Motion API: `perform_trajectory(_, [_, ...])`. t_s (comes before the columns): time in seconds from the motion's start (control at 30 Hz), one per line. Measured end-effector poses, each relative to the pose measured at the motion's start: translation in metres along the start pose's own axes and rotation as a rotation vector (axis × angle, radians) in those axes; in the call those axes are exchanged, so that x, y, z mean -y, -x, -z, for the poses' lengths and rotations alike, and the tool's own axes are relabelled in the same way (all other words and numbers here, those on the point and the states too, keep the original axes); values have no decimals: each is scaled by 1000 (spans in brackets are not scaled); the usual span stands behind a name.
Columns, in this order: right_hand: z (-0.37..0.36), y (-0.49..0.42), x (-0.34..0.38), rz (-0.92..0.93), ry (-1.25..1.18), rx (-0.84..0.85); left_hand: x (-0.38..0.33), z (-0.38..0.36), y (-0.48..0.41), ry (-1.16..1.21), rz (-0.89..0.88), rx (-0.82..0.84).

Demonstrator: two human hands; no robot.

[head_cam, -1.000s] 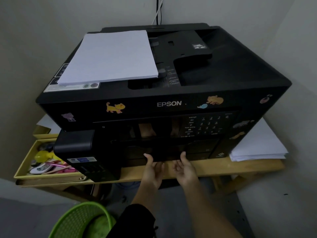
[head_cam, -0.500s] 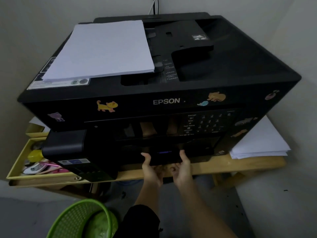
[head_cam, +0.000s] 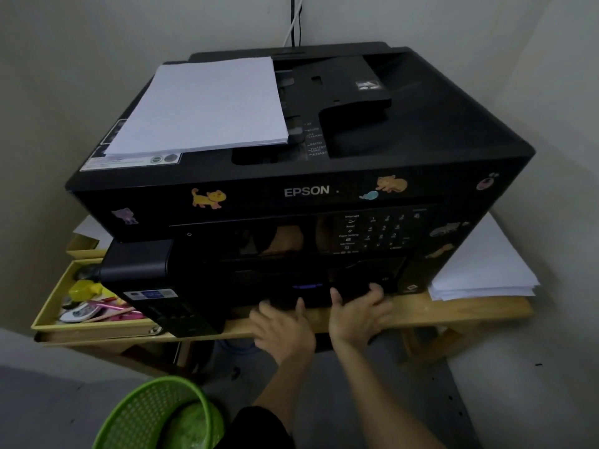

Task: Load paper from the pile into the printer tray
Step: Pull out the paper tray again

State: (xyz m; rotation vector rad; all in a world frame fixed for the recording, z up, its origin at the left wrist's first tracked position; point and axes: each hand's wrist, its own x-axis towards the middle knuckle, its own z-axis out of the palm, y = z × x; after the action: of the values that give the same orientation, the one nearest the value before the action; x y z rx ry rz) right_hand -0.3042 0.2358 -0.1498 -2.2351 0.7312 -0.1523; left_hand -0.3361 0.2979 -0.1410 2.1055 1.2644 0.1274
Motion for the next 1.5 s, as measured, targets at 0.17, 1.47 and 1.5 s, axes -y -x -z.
perform_trajectory(0.17, [-6,-8,-21,559,331,-19,16,-2,-13,-435,-547,182])
perform_trajectory(1.47, [43,16,-39,591,685,460,36,54,-34,-839,-730,561])
perform_trajectory(1.5, [41,17,-40,586,691,459,38,53,-34,-883,-726,536])
